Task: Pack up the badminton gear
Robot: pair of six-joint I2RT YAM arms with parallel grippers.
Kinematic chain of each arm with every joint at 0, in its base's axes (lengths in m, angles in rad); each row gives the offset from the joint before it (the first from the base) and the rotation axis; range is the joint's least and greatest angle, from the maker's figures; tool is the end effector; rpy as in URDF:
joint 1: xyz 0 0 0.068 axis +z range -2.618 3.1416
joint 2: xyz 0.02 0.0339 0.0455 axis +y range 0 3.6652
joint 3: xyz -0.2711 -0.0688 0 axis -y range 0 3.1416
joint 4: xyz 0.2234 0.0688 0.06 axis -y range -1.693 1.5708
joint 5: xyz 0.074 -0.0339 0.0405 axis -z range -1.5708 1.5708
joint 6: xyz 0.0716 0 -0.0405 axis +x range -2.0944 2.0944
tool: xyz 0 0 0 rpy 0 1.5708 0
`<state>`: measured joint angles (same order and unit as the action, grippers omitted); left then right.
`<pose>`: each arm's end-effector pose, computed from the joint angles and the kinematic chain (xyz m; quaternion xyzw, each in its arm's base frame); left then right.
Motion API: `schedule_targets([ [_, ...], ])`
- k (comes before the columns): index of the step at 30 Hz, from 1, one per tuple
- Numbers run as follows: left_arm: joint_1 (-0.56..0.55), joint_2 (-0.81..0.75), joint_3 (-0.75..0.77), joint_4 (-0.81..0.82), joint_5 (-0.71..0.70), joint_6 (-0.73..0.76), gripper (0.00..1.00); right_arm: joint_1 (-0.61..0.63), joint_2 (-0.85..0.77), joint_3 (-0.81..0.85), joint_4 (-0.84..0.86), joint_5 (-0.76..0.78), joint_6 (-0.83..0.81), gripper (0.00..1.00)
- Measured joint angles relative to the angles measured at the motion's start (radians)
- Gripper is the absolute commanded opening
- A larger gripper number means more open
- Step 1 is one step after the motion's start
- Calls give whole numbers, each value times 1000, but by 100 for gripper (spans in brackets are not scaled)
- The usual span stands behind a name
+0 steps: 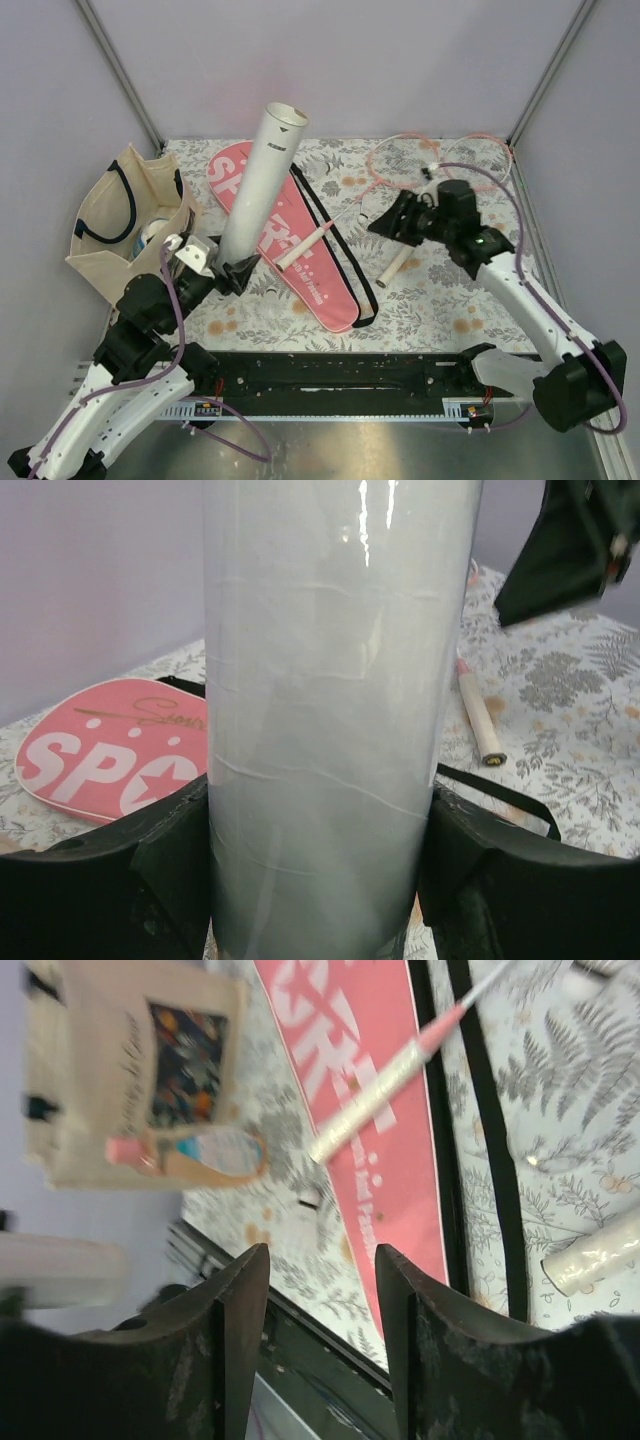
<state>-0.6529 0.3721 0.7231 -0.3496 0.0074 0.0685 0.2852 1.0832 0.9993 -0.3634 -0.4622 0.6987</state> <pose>0.0809 -0.0625 0.3454 0.2518 0.6602 -0.2063 0.6768 0.2262 0.0996 0.3343 0.0497 0.8313 0.4158 0.3655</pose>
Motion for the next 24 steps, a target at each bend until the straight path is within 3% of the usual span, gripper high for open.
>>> schedule_targets([
  [9,0,-56,61,-31,-67,-27,50,520,163,-148,272,299,-306,60],
  [16,0,-57,198,-53,-97,-60,50,774,327,-172,517,496,-592,62],
  [24,0,-71,203,-79,-99,-88,51,950,546,-182,748,661,-764,62],
])
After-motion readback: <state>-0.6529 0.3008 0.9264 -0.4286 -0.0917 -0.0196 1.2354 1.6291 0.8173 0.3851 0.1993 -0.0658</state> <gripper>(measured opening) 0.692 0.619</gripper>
